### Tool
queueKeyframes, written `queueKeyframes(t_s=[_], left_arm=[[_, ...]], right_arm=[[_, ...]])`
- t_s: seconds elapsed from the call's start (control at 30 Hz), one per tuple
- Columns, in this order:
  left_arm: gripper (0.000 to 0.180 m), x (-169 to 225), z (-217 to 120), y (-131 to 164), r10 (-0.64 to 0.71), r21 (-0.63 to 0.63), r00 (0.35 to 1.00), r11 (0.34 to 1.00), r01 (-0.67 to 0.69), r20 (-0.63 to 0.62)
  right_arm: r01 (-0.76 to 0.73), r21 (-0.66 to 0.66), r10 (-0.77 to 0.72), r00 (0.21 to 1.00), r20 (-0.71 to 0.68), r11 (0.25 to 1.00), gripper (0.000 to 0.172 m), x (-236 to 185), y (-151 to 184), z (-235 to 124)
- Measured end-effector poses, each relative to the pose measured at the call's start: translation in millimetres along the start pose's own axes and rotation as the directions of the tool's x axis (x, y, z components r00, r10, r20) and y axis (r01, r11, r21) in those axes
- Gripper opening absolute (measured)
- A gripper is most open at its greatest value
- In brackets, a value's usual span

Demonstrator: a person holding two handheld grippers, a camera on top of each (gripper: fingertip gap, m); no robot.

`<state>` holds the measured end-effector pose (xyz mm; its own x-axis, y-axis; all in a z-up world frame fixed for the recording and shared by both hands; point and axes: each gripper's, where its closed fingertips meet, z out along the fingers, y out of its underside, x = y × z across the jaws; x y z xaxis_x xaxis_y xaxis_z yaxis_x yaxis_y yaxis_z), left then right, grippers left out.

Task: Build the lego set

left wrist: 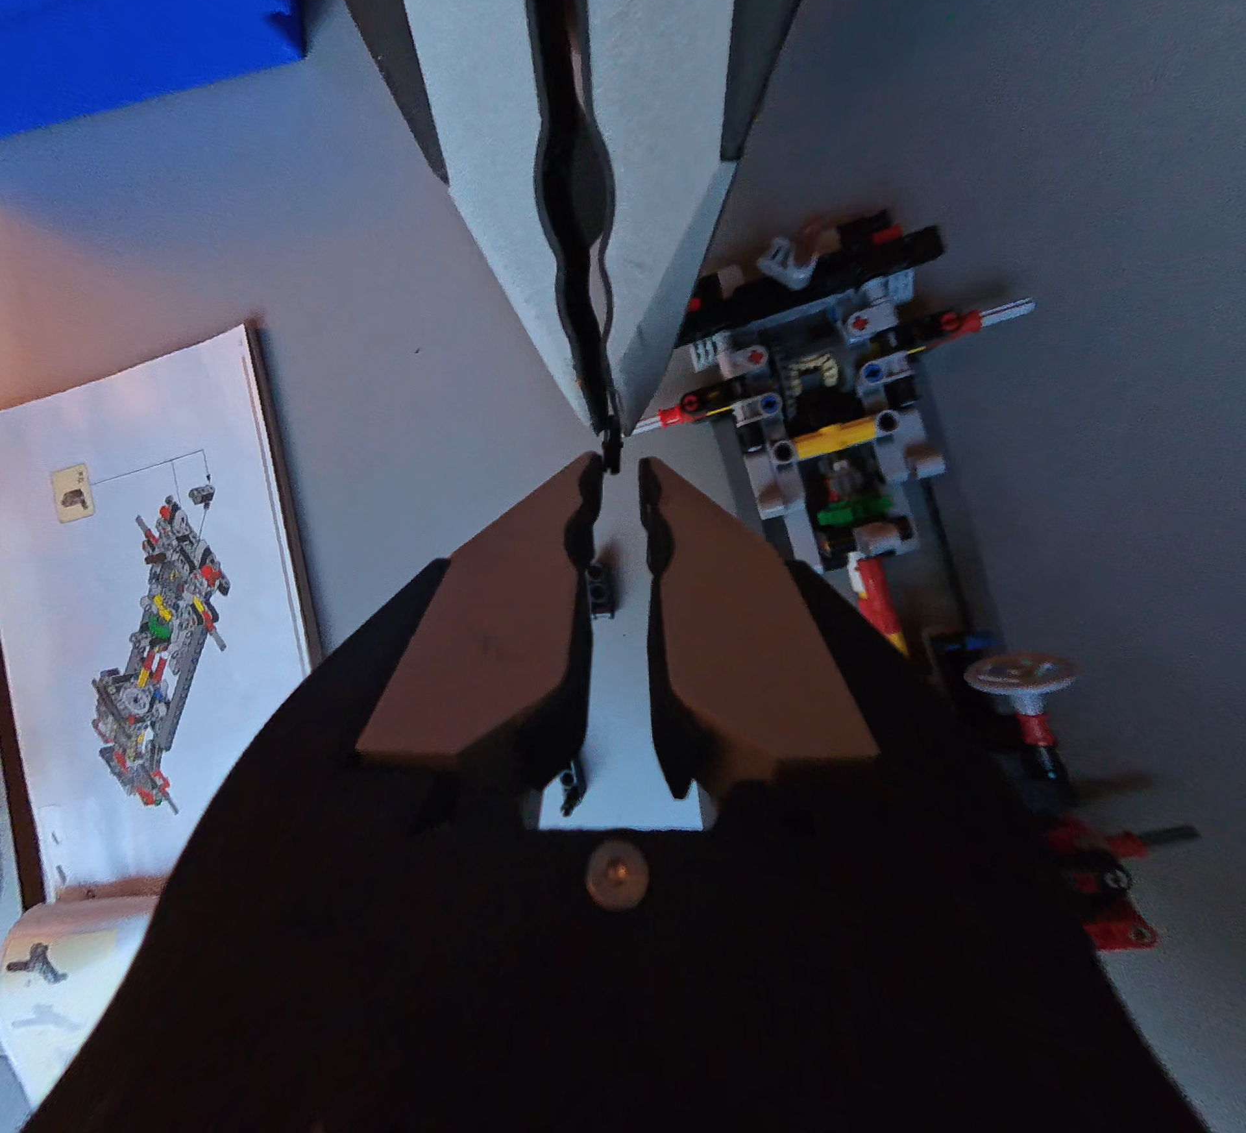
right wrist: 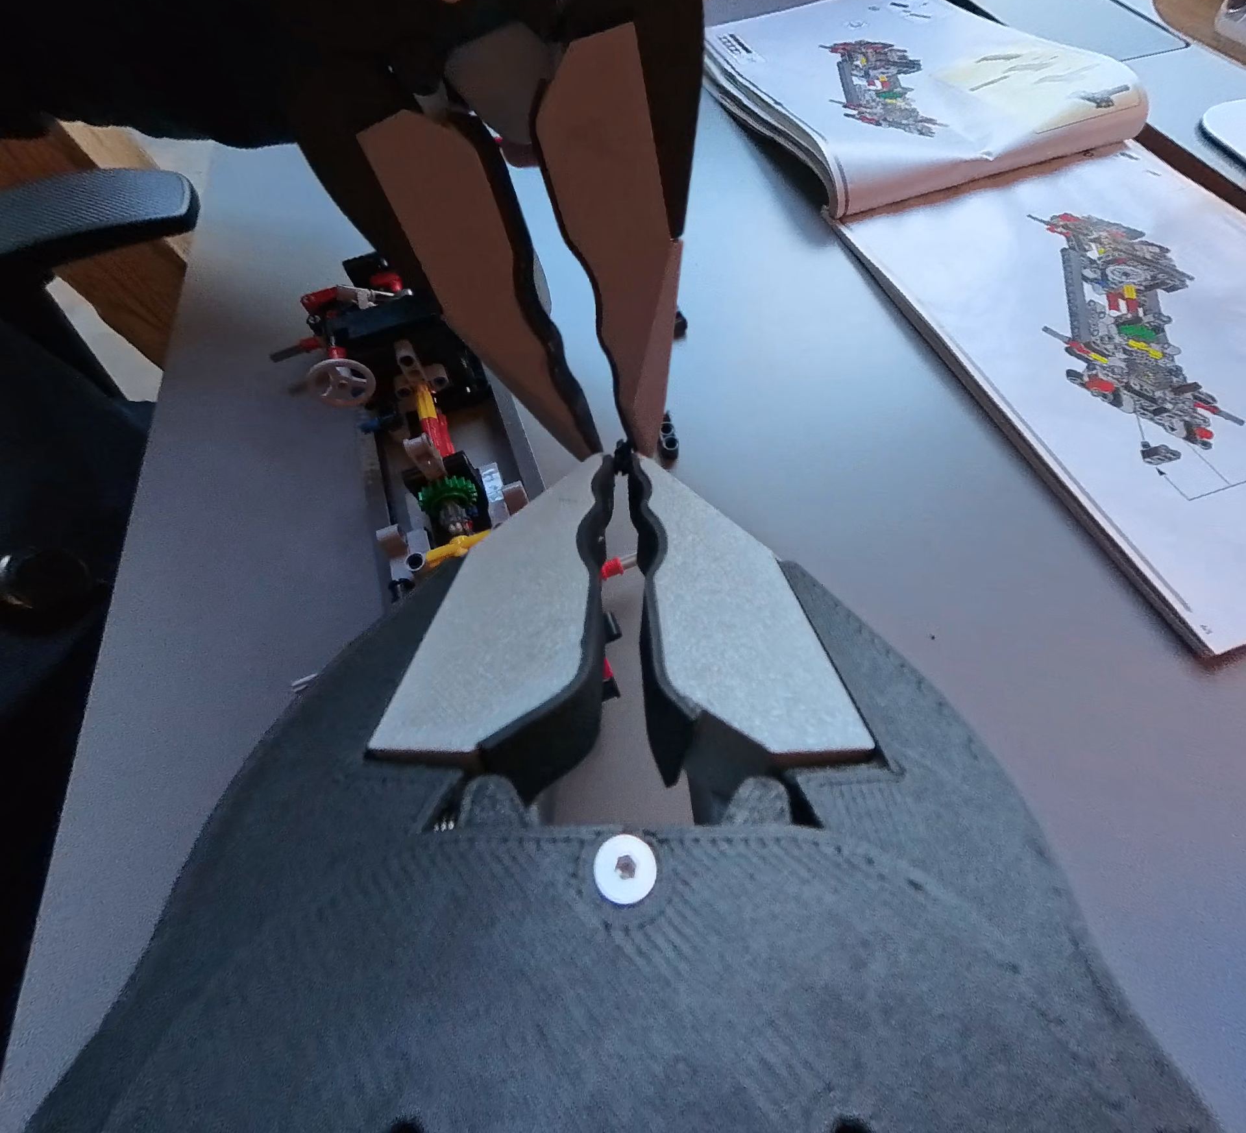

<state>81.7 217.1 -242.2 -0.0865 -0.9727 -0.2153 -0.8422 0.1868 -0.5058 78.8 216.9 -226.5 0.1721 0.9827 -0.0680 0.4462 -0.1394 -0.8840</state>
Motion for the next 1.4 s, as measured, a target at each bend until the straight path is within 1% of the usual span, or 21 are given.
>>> queueKeyframes(t_s=[0.17, 0.27, 0.37, 0.5, 0.53, 0.6, 0.73, 0.83, 0.97, 1.0, 1.07, 1.27, 1.4], left_arm=[[0.006, 2.9, -0.1, -0.3, -0.039, 0.008, 0.999, 0.999, 0.039, -0.024], [0.004, 4.3, -2.1, -2.6, -0.056, 0.041, 0.998, 0.998, 0.057, -0.035], [0.006, 6.7, -4.4, -6.2, -0.089, 0.075, 0.994, 0.993, 0.093, -0.06], [0.003, 7.3, -7.8, -9.7, -0.066, 0.109, 0.997, 0.992, 0.07, -0.042], [0.003, 6.2, -9.2, -10.5, -0.057, 0.117, 0.998, 0.991, 0.06, -0.026], [0.003, -0.1, -13.4, -14.0, -0.046, 0.146, 0.998, 0.989, 0.038, 0.052], [0.003, -10.2, -24.7, -23.2, -0.033, 0.206, 0.966, 0.978, -0.021, 0.257], [0.003, -16.8, -31.0, -25.3, -0.009, 0.175, 0.909, 0.982, -0.07, 0.417], [0.002, -22.1, -39.5, -29.0, 0.078, 0.078, 0.793, 0.984, -0.157, 0.604], [0.002, -22.4, -40.9, -30.1, 0.1, 0.059, 0.77, 0.983, -0.176, 0.63], [0.002, -22.6, -41.5, -30.0, 0.124, 0.032, 0.749, 0.981, -0.19, 0.651], [0.002, -25.3, -42.1, -28.8, 0.074, 0.064, 0.753, 0.986, -0.152, 0.654], [0.002, -28.1, -44.0, -29.7, 0.064, 0.065, 0.729, 0.987, -0.147, 0.681]], right_arm=[[0.033, -0.005, -0.033, 0.999, 0.007, 0.999, 0.001, -3.6, 0.0, 0.5], [0.083, -0.001, -0.083, 0.997, 0.001, 0.997, 0.001, -6.5, -1.5, -1.1], [0.148, 0.021, -0.148, 0.989, -0.012, 0.989, 0.001, -10.1, -6.4, -3.8], [0.216, 0.041, -0.214, 0.976, -0.041, 0.976, 0.001, -12.0, -11.3, -5.8], [0.223, 0.052, -0.22, 0.974, -0.057, 0.973, 0.002, -10.8, -13.1, -6.6], [0.203, 0.091, -0.197, 0.977, -0.076, 0.975, 0.001, -7.2, -18.6, -10.2], [0.078, 0.194, -0.073, 0.997, -0.032, 0.978, 0.001, -3.5, -30.8, -17.8], [0.011, 0.236, -0.011, 1.0, -0.001, 0.972, 0.001, -1.4, -35.8, -20.3], [-0.048, 0.288, 0.038, 0.998, 0.04, 0.956, 0.001, -1.9, -42.8, -24.4], [-0.064, 0.297, 0.05, 0.997, 0.055, 0.953, 0.001, -2.5, -44.0, -25.1], [-0.087, 0.302, 0.069, 0.995, 0.07, 0.949, 0.001, -2.1, -44.3, -24.7], [-0.102, 0.325, 0.088, 0.994, 0.06, 0.94, 0.001, -0.1, -47.5, -24.1], [-0.161, 0.352, 0.136, 0.986, 0.094, 0.922, 0.001, 1.0, -51.1, -25.1]])
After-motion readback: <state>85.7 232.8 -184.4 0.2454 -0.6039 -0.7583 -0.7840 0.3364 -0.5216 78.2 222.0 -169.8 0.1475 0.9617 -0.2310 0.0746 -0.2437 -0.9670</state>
